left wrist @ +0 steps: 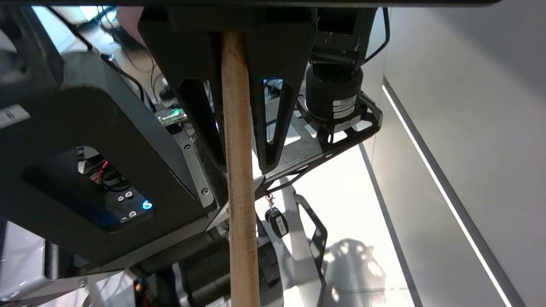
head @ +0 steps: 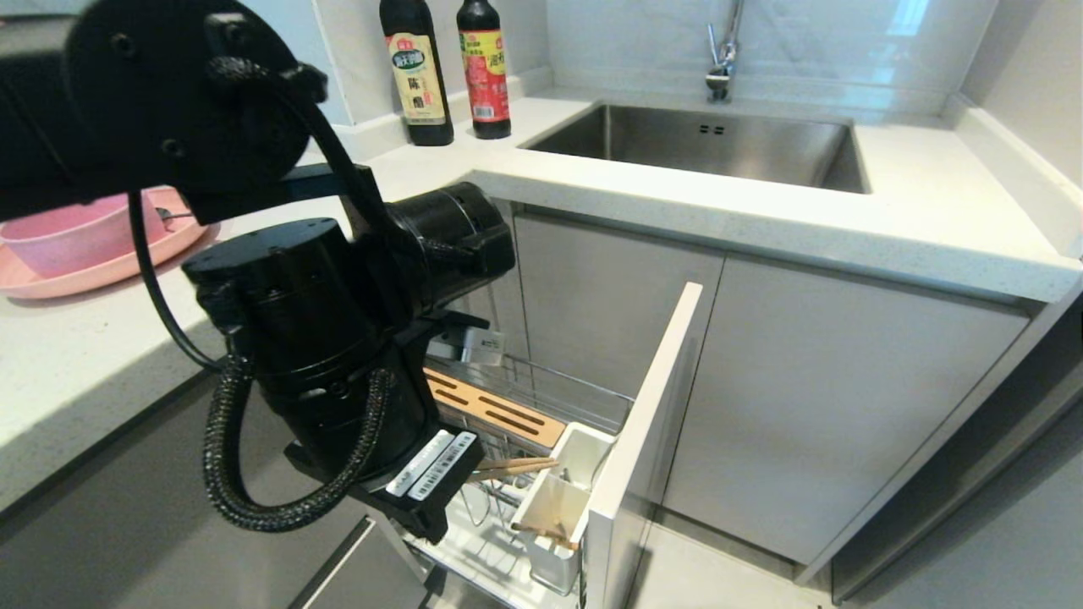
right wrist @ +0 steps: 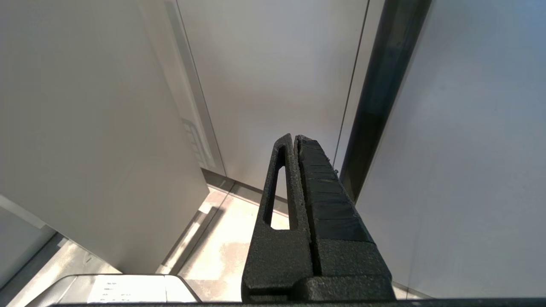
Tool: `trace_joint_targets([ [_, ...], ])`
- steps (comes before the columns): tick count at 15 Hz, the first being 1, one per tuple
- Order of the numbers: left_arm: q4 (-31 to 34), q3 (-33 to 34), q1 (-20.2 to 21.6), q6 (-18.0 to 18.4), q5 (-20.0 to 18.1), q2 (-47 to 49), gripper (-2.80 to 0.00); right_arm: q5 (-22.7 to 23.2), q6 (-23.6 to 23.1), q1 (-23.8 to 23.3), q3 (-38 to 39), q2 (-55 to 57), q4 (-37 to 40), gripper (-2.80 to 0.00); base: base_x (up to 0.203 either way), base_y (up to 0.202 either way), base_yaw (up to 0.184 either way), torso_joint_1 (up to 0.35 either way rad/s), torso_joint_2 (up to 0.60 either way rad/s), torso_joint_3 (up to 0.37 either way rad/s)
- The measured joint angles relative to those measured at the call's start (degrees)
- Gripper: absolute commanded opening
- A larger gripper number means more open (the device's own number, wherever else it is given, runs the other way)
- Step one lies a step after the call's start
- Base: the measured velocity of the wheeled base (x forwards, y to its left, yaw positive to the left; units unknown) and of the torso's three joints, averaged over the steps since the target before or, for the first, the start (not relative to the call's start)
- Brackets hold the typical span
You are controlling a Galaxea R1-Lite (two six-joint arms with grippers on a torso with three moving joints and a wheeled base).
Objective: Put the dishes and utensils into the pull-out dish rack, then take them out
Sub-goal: Take the chopsticks out of the cupboard
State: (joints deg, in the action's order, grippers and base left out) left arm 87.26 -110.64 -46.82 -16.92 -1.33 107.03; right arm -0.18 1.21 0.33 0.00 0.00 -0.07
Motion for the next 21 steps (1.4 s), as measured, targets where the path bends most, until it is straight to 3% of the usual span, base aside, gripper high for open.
trace_joint_targets([
  [5, 0.0, 0.0, -0.1, 0.0, 1.1, -5.4, -2.8, 0.0, 0.0, 0.0, 0.0, 0.0, 0.0, -2.8, 0.0, 0.0, 0.0, 0.0, 0.0, 0.0],
  [12, -0.6, -0.1, -0.1, -1.7, 6.3, -13.5, -2.8, 0.0, 0.0, 0.0, 0.0, 0.0, 0.0, -2.8, 0.0, 0.0, 0.0, 0.0, 0.0, 0.0],
  [17, -4.4, -0.1, 0.0, -2.8, 8.8, -18.1, -2.8, 0.0, 0.0, 0.0, 0.0, 0.0, 0.0, -2.8, 0.0, 0.0, 0.0, 0.0, 0.0, 0.0],
  [21, -9.2, -0.1, 1.2, -5.4, 13.6, -21.0, -2.8, 0.0, 0.0, 0.0, 0.0, 0.0, 0.0, -2.8, 0.0, 0.0, 0.0, 0.0, 0.0, 0.0],
])
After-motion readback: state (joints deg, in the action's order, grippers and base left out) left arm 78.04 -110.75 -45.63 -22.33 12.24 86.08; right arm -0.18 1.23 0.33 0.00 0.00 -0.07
